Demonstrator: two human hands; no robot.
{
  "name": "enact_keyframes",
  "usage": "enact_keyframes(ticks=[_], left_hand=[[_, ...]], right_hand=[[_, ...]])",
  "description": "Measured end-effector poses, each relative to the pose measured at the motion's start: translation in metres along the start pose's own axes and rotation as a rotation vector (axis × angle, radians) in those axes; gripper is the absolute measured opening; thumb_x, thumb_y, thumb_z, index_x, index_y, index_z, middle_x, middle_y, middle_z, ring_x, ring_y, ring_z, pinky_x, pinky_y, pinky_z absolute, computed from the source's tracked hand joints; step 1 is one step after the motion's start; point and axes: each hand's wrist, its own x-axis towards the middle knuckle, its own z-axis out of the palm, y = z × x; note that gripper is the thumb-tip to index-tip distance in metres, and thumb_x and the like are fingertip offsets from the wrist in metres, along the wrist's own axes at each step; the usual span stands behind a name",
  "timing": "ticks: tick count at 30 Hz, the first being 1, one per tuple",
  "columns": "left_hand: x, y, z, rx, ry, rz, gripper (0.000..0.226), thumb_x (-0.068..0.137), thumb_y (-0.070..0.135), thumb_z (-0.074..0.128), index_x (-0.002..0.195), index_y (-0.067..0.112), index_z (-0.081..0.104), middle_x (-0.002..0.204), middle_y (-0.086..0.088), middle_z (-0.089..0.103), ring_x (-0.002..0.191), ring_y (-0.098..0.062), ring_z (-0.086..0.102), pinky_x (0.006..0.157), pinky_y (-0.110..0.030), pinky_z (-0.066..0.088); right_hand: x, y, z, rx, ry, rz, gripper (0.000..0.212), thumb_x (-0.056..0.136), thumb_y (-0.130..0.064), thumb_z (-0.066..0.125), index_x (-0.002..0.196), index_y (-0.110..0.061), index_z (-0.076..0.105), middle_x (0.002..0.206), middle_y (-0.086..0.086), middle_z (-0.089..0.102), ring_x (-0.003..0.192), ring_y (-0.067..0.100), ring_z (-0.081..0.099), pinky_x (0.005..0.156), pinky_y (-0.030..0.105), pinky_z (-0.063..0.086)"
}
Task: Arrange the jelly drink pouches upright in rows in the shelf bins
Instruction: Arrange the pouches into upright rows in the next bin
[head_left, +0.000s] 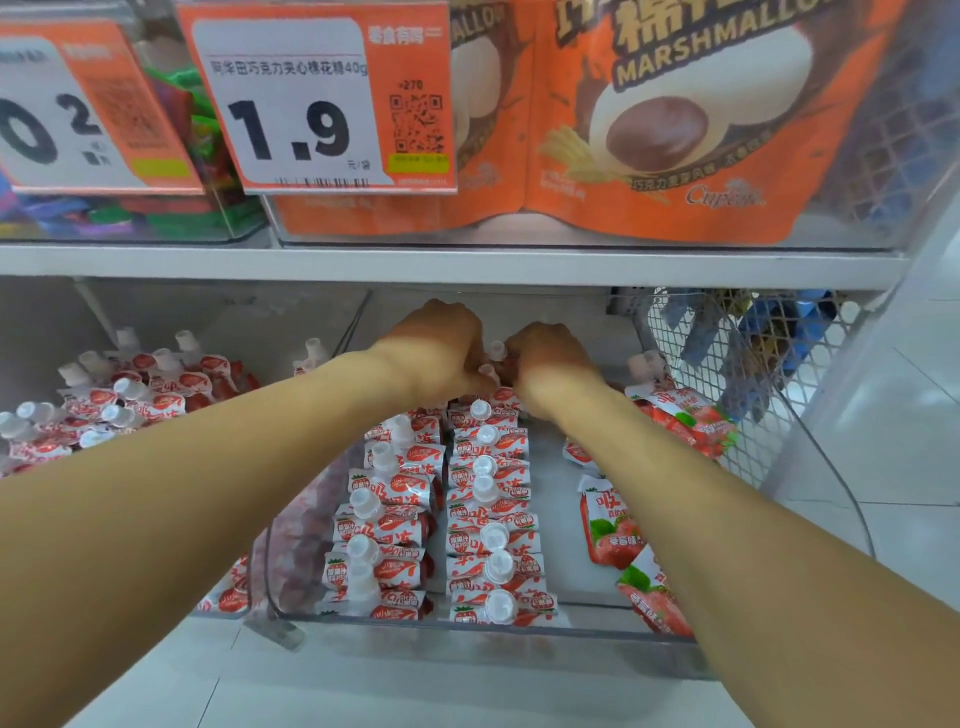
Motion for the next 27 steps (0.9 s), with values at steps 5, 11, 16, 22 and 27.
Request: enact_keyframes(ticks=[5,11,16,22,27], left_hand=[[-0.015,0.011,-0.012,0.03,-0.081,-0.169,0.047,0.086,0.05,0.059,0.059,0.012,0.054,0.058,-0.005,0.056,0.055,-0.021,0.053,0.057,-0.029,0.047],[-0.041,0.031,-0.014,-0.141,-0.355,-0.305,0.04,0.091,0.045,0.056,0.067,0.013,0.057,0.07,-0.002,0.07,0.066,-0.015,0.064,0.063,-0.025,0.046],[-0.057,0.049,-0.009,-0.216,-0.345,-0.353,0.035,0.093,0.043,0.054,0.079,0.011,0.054,0.083,-0.005,0.058,0.071,-0.016,0.054,0.058,-0.027,0.041],[-0.07,0.06,0.009,-0.4,-0.308,-0.444,0.031,0.096,0.022,0.049,0.122,0.006,0.057,0.119,-0.013,0.062,0.094,-0.021,0.055,0.074,-0.026,0.046],[-0.074,0.062,0.009,-0.742,-0.278,-0.486,0.033,0.091,0.005,0.051,0.122,0.014,0.058,0.106,-0.011,0.066,0.104,-0.028,0.064,0.069,-0.022,0.043]], right_hand=[[-0.015,0.008,-0.01,0.202,-0.021,0.053,0.047,0.093,-0.004,0.053,0.139,-0.015,0.053,0.141,0.008,0.055,0.124,0.028,0.055,0.091,0.026,0.045],[-0.03,0.013,-0.008,0.223,-0.072,-0.057,0.034,0.096,-0.024,0.062,0.13,-0.018,0.059,0.131,0.009,0.063,0.113,0.031,0.061,0.092,0.032,0.05],[-0.033,0.018,-0.009,0.215,-0.195,-0.08,0.037,0.101,-0.026,0.051,0.138,-0.027,0.053,0.13,0.009,0.063,0.11,0.03,0.061,0.094,0.037,0.051],[-0.043,0.015,-0.002,0.572,-0.246,0.088,0.055,0.098,-0.012,0.047,0.15,-0.027,0.035,0.137,0.011,0.055,0.113,0.029,0.058,0.084,0.035,0.051],[-0.048,0.016,-0.004,0.791,-0.351,0.33,0.023,0.095,-0.011,0.053,0.116,-0.001,0.057,0.104,0.02,0.066,0.091,0.037,0.067,0.082,0.057,0.058]])
